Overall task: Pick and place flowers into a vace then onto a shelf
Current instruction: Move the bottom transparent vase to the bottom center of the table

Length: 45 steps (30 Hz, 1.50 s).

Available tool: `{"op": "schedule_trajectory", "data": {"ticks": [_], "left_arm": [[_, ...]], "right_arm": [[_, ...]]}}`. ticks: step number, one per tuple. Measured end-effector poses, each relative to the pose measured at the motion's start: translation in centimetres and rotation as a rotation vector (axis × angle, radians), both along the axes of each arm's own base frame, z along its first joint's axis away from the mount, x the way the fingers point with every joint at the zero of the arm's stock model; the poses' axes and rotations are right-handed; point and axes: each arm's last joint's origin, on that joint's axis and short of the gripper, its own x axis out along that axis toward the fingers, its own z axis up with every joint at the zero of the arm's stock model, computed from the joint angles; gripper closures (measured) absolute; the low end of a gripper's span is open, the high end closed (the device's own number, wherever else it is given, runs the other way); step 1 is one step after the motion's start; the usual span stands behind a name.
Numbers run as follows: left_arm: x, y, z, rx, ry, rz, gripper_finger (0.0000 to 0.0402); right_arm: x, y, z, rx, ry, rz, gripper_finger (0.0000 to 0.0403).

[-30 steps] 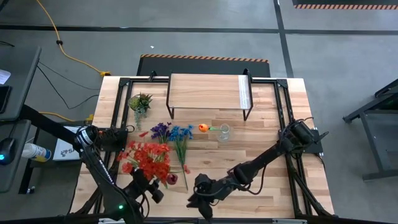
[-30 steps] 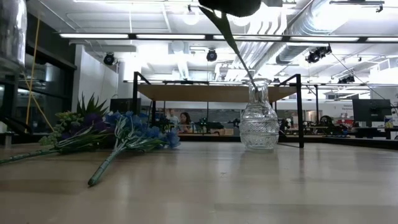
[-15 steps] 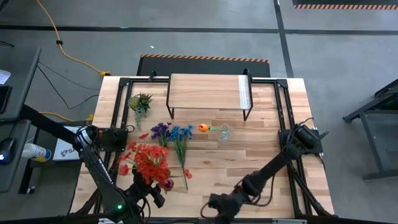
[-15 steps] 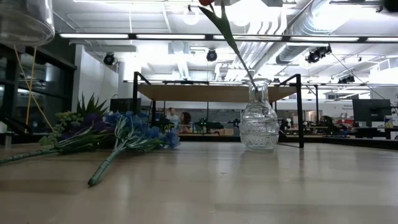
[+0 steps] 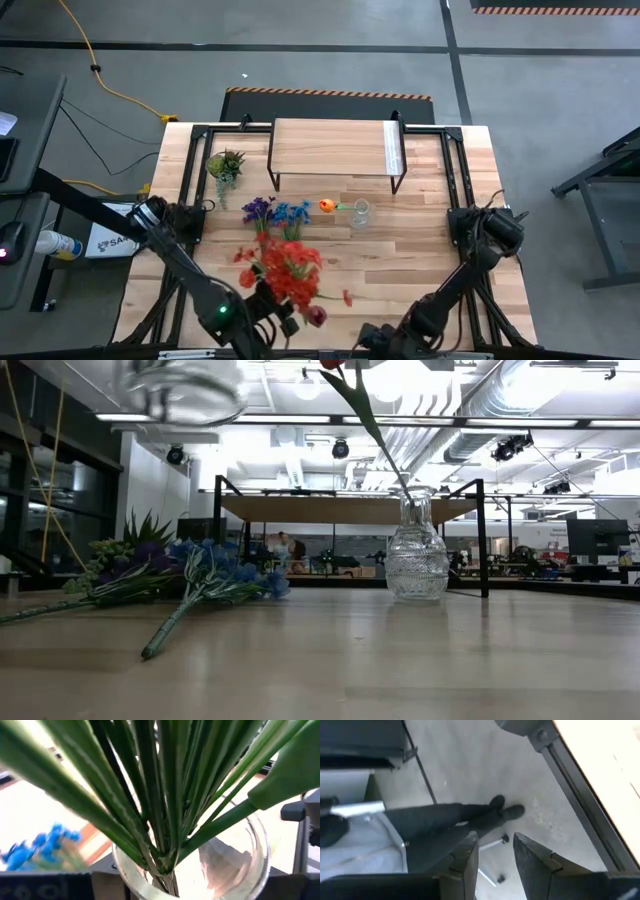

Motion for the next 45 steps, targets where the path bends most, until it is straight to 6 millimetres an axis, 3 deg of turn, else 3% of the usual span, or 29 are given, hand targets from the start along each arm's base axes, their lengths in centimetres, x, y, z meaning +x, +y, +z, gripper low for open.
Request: {"op": "schedule_trajectory", "data": {"ticks": [8, 16, 28, 35, 45], "left_arm": [[2.1, -0.3, 0.9, 0.046, -0.031, -0.079, 0.0199], [4.5, 0.2, 2.1, 0.051, -0.072, -0.156, 0.0199], [9.8, 4.4, 3.5, 0.027, -0.163, -0.191, 0.0199], [11.7, 5.3, 1.8, 0.059, -0.119, -0.221, 0.0199], [13.6, 5.2, -1.6, 0.077, -0.080, -0.247, 0.0199]], "right_arm": [[-2.5, 1.0, 2.2, 0.068, 0.035, -0.090, 0.0289], [-5.3, 2.8, 2.5, 0.144, 0.151, -0.021, 0.0289], [-9.2, 4.6, 2.1, 0.078, 0.143, 0.055, 0.0289], [-11.1, 4.2, 2.8, -0.039, 0.091, 0.022, 0.0289], [-12.2, 0.6, 5.5, -0.258, 0.043, -0.041, 0.0289]]}}
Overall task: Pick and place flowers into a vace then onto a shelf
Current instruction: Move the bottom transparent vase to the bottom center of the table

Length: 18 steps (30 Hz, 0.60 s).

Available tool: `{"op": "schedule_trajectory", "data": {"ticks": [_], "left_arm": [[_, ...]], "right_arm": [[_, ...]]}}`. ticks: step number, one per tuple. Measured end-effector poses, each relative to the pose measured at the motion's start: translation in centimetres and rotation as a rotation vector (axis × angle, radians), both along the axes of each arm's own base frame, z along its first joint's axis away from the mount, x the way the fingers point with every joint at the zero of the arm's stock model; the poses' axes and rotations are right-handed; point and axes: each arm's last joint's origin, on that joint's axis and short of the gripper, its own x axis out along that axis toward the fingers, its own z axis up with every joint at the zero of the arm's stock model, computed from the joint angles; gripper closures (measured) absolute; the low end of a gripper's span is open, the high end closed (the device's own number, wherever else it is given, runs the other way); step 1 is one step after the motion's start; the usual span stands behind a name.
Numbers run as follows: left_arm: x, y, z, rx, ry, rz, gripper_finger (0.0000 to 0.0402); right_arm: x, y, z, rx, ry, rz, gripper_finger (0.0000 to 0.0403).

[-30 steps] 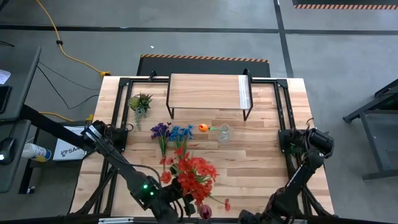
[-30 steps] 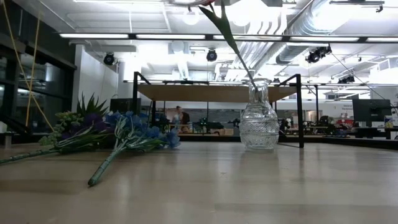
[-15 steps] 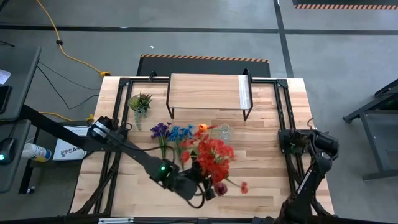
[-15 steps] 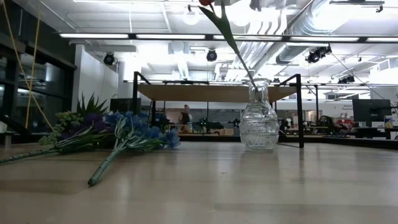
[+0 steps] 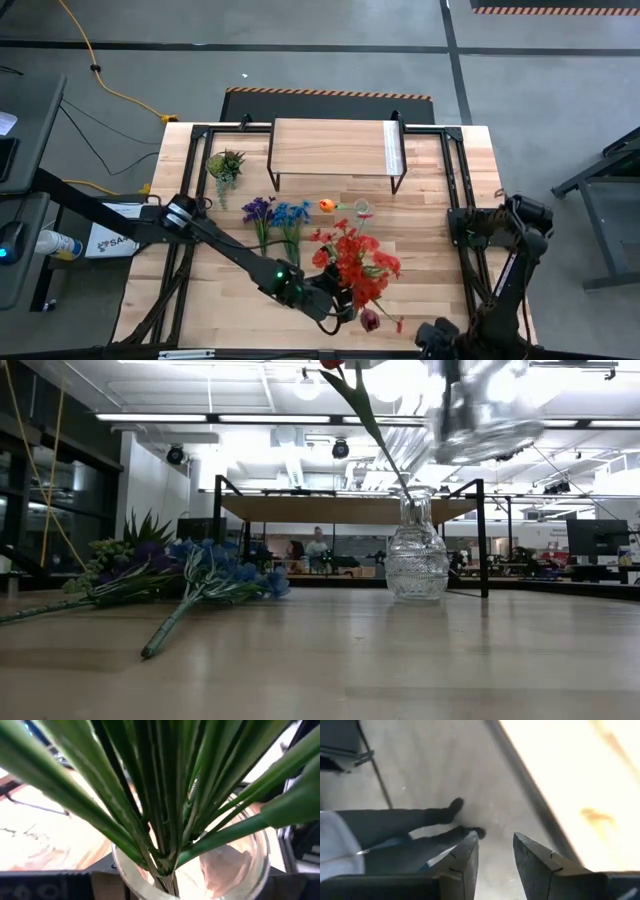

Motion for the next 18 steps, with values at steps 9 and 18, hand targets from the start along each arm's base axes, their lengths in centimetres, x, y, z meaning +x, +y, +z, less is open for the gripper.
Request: {"op": "schedule_trajectory", "data": {"ticks": [9, 18], "left_arm": [[1.0, 0.3, -1.5, 0.005, 0.018, -0.023, 0.0199], [1.8, 0.1, -3.5, 0.005, 0.032, -0.031, 0.0199]], "right_arm": [[-1.5, -3.6, 2.6, -0.109, 0.092, -0.014, 0.0289], [-3.3, -7.2, 5.3, -0.158, 0.203, -0.029, 0.0289]]}}
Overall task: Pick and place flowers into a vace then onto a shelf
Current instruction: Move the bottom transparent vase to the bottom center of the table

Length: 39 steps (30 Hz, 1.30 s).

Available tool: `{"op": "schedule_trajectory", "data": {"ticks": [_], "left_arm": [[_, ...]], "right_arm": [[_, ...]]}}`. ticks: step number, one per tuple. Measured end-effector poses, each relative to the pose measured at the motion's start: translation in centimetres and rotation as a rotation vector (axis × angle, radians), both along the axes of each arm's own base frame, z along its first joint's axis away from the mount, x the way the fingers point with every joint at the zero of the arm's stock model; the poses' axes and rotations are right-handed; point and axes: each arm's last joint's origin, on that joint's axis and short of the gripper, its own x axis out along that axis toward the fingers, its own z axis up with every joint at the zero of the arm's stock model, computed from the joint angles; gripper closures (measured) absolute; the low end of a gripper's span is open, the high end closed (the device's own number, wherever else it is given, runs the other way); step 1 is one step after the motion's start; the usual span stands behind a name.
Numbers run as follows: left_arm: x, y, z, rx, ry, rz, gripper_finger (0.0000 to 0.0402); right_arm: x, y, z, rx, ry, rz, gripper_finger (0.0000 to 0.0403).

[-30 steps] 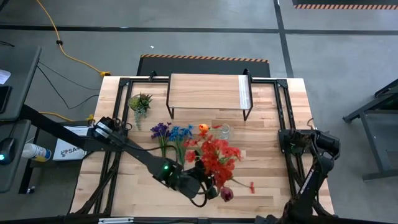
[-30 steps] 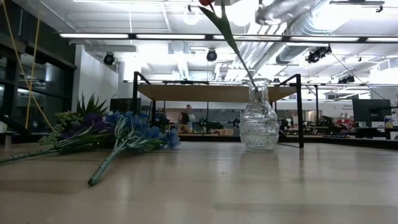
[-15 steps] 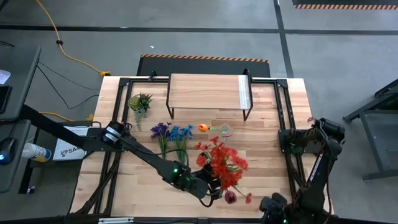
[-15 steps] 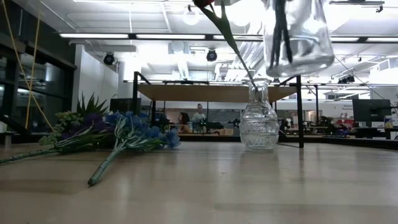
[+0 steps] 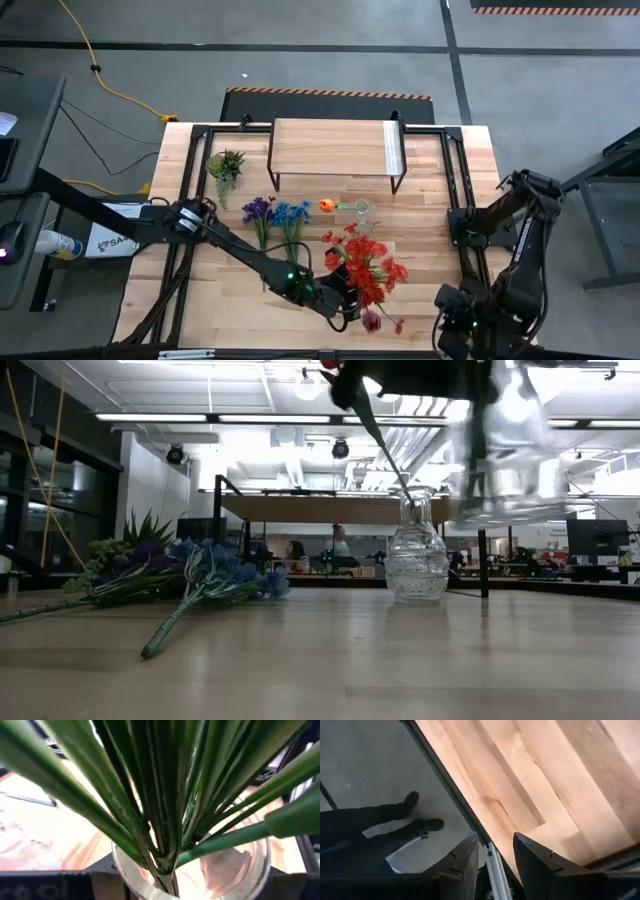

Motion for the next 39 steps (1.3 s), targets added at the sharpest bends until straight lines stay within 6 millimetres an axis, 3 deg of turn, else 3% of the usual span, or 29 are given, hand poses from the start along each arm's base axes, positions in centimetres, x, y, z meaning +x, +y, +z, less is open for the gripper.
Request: {"op": "schedule_trajectory", "data": {"ticks": [12, 15, 39], "left_arm": [[0.7, -0.4, -2.0, -0.047, -0.003, 0.002, 0.0199], [0.7, -0.8, -3.1, -0.046, 0.021, -0.010, 0.0199], [0.8, -1.0, -3.7, -0.041, 0.041, -0.029, 0.0199]], "right_arm": [[-0.4, -3.0, 1.7, -0.064, 0.016, -0.018, 0.0289], [-0.3, -3.3, 1.7, -0.085, 0.019, -0.016, 0.0289], [0.5, -3.9, 1.7, -0.123, -0.001, -0.031, 0.0289]]}}
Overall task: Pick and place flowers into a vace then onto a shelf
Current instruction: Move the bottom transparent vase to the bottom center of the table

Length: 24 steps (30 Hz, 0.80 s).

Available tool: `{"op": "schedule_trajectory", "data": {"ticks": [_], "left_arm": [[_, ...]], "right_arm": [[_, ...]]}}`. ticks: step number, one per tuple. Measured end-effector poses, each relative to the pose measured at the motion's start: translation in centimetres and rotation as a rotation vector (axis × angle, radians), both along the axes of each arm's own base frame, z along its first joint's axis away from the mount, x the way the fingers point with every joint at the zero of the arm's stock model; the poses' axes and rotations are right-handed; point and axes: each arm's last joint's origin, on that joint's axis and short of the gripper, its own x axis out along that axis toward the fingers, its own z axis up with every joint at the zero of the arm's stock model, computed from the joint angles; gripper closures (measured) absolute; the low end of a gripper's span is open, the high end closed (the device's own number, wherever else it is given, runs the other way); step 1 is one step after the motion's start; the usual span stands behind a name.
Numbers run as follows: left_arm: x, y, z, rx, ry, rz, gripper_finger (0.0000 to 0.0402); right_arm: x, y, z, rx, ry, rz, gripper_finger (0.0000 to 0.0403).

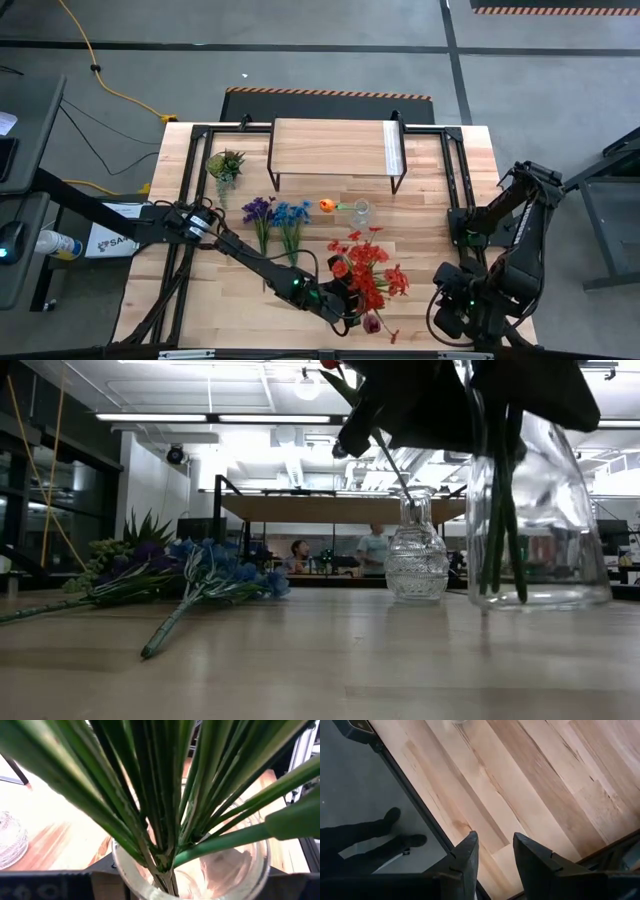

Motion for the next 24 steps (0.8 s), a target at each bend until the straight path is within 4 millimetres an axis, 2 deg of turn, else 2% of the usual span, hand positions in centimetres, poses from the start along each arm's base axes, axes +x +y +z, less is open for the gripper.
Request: {"op": "schedule_trajectory", "data": {"ticks": [11, 18, 24], "left_arm": [[-0.08, -0.02, -0.20, -0.002, 0.026, -0.023, 0.0198], [-0.09, -0.01, -0.23, 0.000, 0.029, -0.023, 0.0150], [-0.10, -0.08, -0.27, -0.010, 0.037, -0.044, 0.0166]], "right_arm": [[0.03, -0.01, 0.01, -0.009, -0.013, 0.005, 0.0289], [0.03, -0.01, 0.01, -0.008, -0.013, 0.005, 0.0289], [0.04, 0.03, 0.02, -0.005, -0.015, 0.005, 0.0289]]}}
